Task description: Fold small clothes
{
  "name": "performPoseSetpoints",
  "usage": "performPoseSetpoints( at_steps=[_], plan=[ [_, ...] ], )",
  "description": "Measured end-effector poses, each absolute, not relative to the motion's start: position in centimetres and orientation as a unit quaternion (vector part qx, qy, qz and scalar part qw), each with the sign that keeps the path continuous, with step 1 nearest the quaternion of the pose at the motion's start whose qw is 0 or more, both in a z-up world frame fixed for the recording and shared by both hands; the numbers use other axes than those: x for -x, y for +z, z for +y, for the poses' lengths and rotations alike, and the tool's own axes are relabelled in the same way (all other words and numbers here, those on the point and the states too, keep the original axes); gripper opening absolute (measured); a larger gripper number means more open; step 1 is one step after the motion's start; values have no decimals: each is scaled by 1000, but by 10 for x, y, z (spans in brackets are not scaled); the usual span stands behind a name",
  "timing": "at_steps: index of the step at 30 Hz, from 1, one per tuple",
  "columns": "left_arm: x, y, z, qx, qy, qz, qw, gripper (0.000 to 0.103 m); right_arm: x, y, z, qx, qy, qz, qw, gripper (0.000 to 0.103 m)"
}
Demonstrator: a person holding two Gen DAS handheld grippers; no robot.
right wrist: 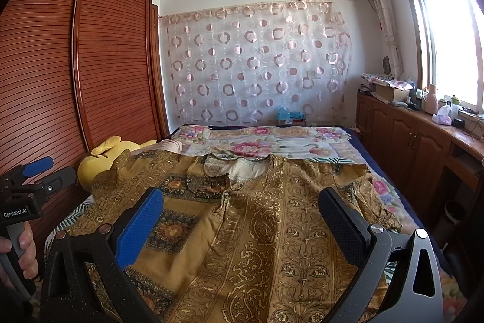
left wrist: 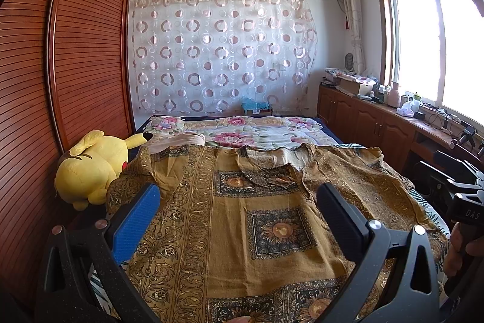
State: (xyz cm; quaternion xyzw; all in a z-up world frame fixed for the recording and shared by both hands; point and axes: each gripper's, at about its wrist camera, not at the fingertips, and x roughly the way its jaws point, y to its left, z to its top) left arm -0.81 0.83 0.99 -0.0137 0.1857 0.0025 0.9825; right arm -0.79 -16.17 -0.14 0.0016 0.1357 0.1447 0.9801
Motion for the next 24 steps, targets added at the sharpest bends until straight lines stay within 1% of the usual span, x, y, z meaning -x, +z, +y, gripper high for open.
performPoseSetpoints(
  at_steps=[24],
  plan=[
    [10,14,8,15,1,187,982,103,10,0,-162,-3,144,132,981,102]
  ],
)
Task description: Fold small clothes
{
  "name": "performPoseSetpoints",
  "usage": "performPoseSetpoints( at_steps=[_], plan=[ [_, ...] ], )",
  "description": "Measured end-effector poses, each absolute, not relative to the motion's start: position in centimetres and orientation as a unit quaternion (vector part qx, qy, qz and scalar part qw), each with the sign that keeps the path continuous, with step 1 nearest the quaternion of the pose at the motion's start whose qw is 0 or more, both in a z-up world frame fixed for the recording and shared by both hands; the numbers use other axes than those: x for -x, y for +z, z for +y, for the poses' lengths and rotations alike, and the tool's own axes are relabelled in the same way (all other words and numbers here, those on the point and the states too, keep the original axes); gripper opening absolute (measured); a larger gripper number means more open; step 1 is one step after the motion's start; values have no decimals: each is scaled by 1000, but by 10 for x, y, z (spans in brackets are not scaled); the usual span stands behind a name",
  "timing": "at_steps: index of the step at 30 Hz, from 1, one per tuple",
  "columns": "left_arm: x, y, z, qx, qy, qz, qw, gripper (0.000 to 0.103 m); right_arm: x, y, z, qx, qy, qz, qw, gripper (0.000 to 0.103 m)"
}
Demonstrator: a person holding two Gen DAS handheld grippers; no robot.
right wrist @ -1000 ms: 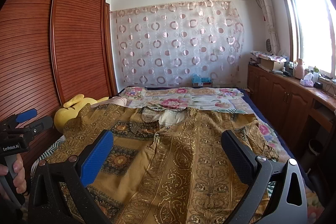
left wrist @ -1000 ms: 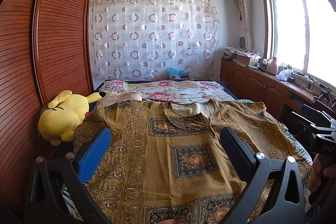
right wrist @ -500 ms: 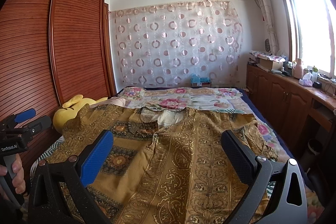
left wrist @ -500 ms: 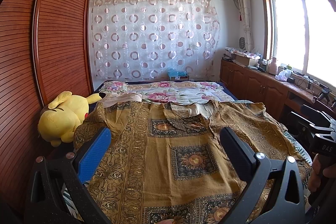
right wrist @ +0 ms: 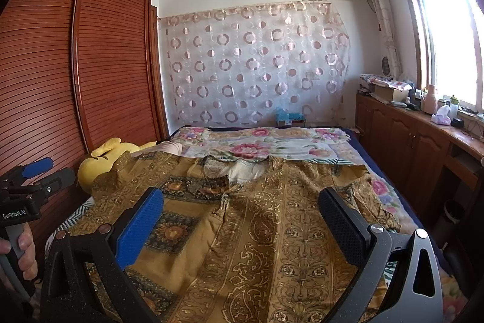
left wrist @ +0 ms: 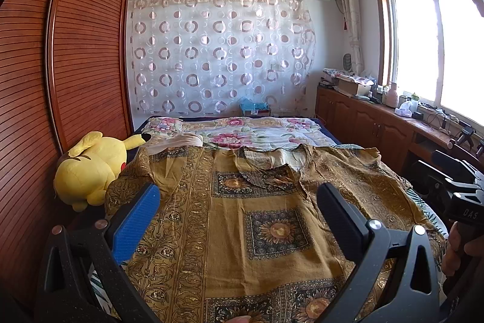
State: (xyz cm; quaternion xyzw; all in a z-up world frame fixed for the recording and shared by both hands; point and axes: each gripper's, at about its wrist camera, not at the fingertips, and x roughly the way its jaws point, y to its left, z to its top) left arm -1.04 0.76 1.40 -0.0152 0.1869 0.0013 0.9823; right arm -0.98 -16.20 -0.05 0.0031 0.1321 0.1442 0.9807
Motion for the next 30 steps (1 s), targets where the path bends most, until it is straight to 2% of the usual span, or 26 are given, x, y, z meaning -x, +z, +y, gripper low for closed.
performPoseSetpoints(
  at_steps=[10,30],
  plan=[
    [-2,-2,15,21,3,211,977,103,-1,-9,-157,6,154,155,976,102],
    [-35,-47,95,26,31,285,958,103,-42,-23,-132,43,212,222,951,101]
  ],
)
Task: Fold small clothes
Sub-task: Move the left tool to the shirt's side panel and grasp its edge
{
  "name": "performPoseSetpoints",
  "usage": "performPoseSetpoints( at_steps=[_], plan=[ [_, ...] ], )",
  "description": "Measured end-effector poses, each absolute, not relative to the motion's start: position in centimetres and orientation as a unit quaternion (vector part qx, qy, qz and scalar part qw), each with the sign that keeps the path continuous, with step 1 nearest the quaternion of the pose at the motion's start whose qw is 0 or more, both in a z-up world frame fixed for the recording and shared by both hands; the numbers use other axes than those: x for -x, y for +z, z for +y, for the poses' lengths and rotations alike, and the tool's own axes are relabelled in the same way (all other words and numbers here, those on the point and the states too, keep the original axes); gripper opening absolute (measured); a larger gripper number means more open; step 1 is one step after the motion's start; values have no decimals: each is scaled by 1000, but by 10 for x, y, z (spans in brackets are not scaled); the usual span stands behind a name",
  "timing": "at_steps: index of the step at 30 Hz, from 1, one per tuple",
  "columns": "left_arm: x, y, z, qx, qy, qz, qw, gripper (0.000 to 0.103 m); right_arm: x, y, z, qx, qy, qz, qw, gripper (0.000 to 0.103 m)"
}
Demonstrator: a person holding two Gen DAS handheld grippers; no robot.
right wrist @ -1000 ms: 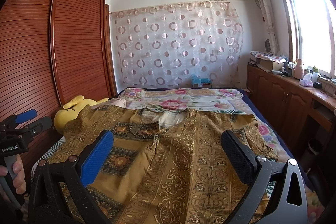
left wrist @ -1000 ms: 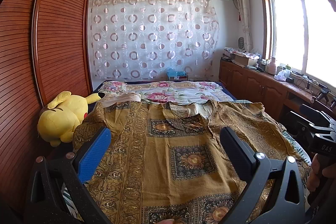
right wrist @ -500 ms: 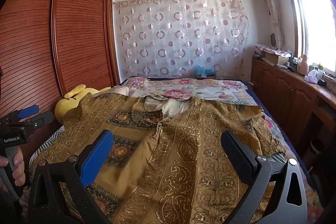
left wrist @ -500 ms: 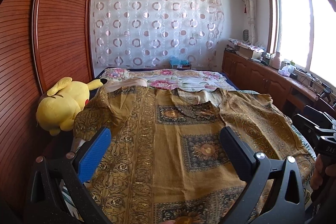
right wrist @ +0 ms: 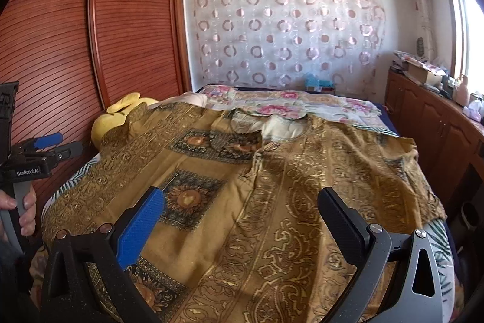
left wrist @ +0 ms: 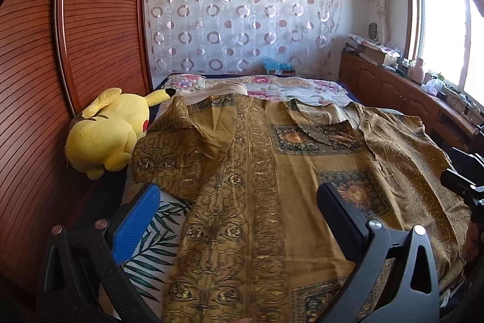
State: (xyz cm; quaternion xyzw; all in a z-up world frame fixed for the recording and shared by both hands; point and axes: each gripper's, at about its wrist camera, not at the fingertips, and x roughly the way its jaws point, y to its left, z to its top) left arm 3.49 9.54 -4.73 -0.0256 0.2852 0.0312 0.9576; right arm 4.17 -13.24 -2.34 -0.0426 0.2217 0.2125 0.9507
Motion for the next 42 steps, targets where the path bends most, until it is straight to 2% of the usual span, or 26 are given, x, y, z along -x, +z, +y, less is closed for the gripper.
performPoseSetpoints(
  at_steps=[11,19,22,27,38,39,42],
  plan=[
    [-71,-59,152,-3,42,330,943,103,-59,-25,-111,81,253,235,935,101],
    [-108,-77,196,22,45,384,922,81,-78,-20,-110,87,274,261,922,101],
    [-123,-87,211,33,55,401,914,78,-84,-15,-107,84,286,267,916,101],
    [-145,-101,228,19,86,426,901,78,-89,-12,-102,89,305,271,909,101],
    [-172,-121,248,63,41,444,893,78,-99,-7,-98,75,316,274,905,100],
    [-172,-121,249,70,33,442,894,75,-98,-8,-98,78,316,273,905,100],
    [-174,-122,255,112,-8,438,892,49,-95,-12,-91,82,317,273,905,100]
  ],
)
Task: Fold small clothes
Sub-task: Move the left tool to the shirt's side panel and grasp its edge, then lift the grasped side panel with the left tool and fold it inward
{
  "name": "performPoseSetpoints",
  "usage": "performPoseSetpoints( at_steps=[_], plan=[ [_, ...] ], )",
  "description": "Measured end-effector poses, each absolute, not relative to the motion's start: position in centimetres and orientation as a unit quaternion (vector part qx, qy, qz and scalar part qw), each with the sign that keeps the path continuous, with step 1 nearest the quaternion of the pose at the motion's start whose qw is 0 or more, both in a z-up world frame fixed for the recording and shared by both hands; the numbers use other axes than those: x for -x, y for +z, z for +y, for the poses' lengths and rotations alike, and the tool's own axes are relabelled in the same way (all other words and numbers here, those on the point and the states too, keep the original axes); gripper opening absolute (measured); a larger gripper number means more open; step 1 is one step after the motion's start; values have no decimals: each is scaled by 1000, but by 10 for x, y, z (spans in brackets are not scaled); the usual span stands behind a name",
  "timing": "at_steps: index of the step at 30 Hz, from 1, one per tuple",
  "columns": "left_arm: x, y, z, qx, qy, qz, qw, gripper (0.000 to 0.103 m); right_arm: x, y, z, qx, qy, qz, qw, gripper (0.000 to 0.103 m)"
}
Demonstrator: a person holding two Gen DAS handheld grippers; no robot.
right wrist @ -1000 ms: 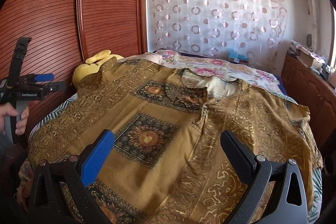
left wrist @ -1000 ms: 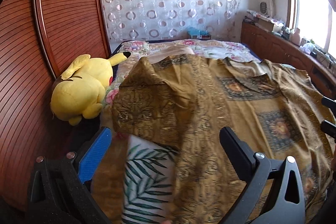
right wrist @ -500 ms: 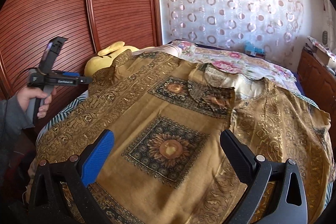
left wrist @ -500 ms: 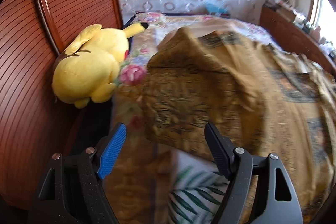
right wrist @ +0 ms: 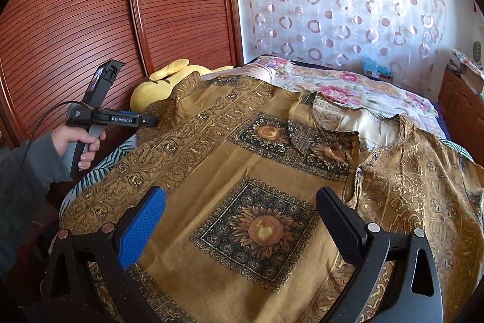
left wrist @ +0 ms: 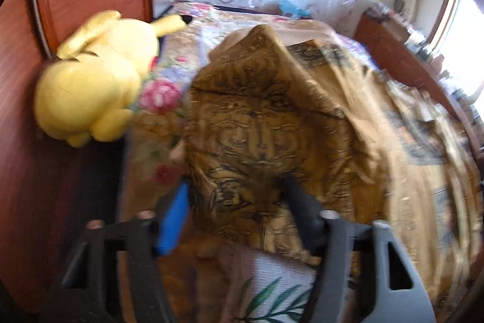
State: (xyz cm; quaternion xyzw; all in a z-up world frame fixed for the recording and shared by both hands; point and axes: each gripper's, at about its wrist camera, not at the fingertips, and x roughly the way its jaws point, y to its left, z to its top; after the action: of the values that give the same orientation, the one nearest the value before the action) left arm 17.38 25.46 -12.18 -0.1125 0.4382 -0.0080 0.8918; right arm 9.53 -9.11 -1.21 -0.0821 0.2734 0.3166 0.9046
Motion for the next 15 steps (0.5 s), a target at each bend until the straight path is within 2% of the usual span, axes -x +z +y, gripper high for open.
performPoseSetpoints(
  at_steps=[1,7,15],
  plan=[
    [-173,-122,255,121,-17,438,891,40,-95,-14,-90,83,317,275,904,100],
    [-167,-112,240,88,-17,432,898,14,-100,-13,-88,84,314,280,903,100],
    [-145,-64,226,71,-3,357,932,9,-102,-17,-95,76,313,284,903,98]
  ],
)
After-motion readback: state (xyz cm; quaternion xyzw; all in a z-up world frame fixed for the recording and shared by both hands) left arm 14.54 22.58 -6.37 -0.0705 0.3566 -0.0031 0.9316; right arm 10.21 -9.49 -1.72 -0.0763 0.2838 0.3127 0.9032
